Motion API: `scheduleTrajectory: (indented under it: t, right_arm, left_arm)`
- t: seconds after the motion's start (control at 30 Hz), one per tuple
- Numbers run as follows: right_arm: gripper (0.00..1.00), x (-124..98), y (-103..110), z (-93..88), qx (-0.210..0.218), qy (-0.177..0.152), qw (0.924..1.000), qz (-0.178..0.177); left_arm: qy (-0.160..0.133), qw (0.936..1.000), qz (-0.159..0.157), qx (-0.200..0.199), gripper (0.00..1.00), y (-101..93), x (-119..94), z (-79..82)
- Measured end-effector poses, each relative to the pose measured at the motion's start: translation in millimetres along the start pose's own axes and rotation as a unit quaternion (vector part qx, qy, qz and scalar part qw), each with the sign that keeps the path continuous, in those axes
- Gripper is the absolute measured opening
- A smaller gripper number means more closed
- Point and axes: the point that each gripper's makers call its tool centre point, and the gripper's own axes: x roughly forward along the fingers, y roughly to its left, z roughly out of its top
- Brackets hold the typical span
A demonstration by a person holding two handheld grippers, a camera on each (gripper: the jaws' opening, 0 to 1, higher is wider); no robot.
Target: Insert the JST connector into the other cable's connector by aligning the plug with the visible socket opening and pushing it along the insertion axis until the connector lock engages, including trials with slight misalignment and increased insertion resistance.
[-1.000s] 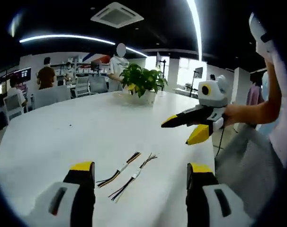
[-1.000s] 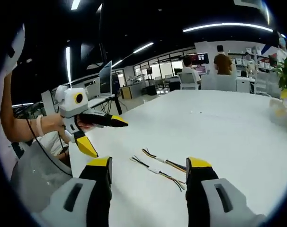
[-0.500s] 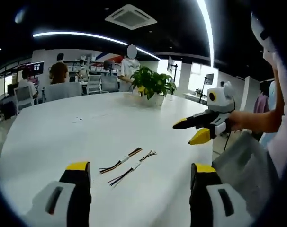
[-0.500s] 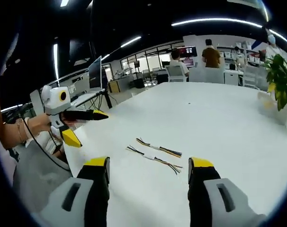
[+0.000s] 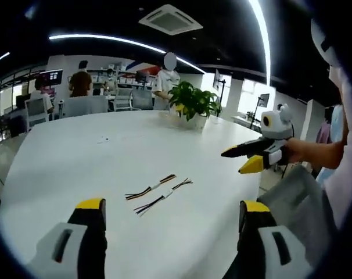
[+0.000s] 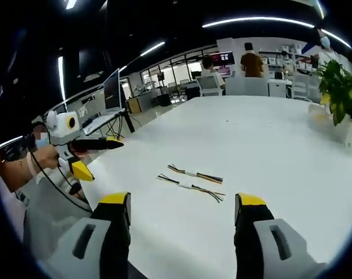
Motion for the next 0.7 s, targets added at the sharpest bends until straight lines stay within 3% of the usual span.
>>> scheduleTrajectory:
  t: [0.4, 0.7]
  right_arm:
    - [0.91, 1, 12, -14.9, 0.005, 0.024, 0.9997, -0.003]
    - [0.93, -3, 15, -20.7, -0.002, 0.036, 0.9993, -0.002]
  left_arm:
    - [-0.001, 0.9996, 0.006, -0.028, 0.99, -8.8, -10, -8.5]
    - [0.009, 0.9993, 0.015, -0.033, 0.99, -13.2, -10, -17.3]
